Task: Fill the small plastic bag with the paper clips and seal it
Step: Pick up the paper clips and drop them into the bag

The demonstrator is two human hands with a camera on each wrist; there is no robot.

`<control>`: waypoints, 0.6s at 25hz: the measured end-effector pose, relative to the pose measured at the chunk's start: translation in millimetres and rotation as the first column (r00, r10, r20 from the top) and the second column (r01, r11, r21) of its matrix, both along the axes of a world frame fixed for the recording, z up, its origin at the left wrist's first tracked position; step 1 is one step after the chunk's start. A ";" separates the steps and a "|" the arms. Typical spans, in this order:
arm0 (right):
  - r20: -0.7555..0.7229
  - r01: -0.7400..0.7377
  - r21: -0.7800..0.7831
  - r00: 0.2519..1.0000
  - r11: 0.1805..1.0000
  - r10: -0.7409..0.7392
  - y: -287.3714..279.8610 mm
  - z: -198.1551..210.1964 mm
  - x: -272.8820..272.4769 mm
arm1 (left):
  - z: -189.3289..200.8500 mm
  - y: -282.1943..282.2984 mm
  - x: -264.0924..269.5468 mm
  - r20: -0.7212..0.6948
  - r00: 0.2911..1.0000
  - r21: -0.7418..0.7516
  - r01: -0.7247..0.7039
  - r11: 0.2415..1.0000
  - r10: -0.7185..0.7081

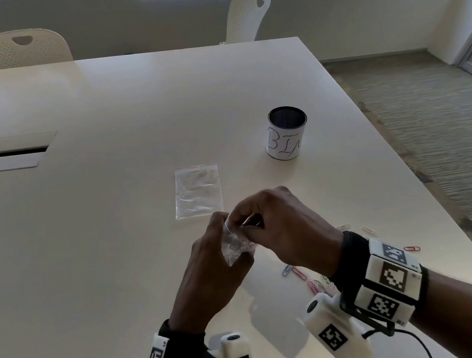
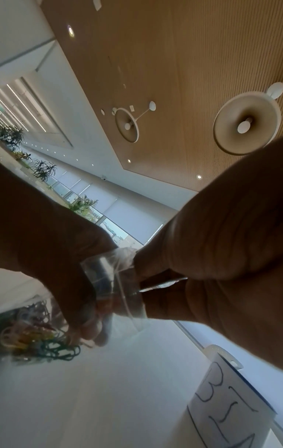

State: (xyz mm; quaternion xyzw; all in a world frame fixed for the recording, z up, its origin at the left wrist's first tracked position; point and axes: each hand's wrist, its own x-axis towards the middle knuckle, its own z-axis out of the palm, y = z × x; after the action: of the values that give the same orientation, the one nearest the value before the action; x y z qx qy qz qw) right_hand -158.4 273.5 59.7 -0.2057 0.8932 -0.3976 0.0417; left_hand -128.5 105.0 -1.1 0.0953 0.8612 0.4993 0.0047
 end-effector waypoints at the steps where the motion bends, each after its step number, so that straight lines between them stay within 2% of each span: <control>1: 0.014 -0.013 -0.001 1.000 1.000 0.013 0.1 2.4 0.5 | 0.6 0.3 0.2 0.000 1.000 0.009 -0.007 1.000 0.007; 8: 0.060 -0.113 -0.029 0.992 0.993 0.115 1.2 26.6 7.1 | 7.3 1.2 2.6 -0.038 0.999 0.098 -0.012 0.995 0.016; 12: 0.029 -0.150 0.096 0.989 0.984 0.148 0.3 30.4 13.4 | 4.8 1.4 1.3 -0.056 0.998 0.074 -0.026 0.997 0.030; 15: -0.066 -0.120 0.198 0.989 0.973 0.135 -0.6 25.8 16.0 | 3.5 3.5 1.4 -0.062 0.998 0.043 0.007 0.999 -0.005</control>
State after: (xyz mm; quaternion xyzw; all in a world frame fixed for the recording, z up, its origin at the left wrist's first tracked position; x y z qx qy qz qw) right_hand -142.3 272.9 85.4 -0.2732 0.9136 -0.2969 0.0516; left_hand -127.1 108.5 2.4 0.1134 0.8496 0.5147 -0.0224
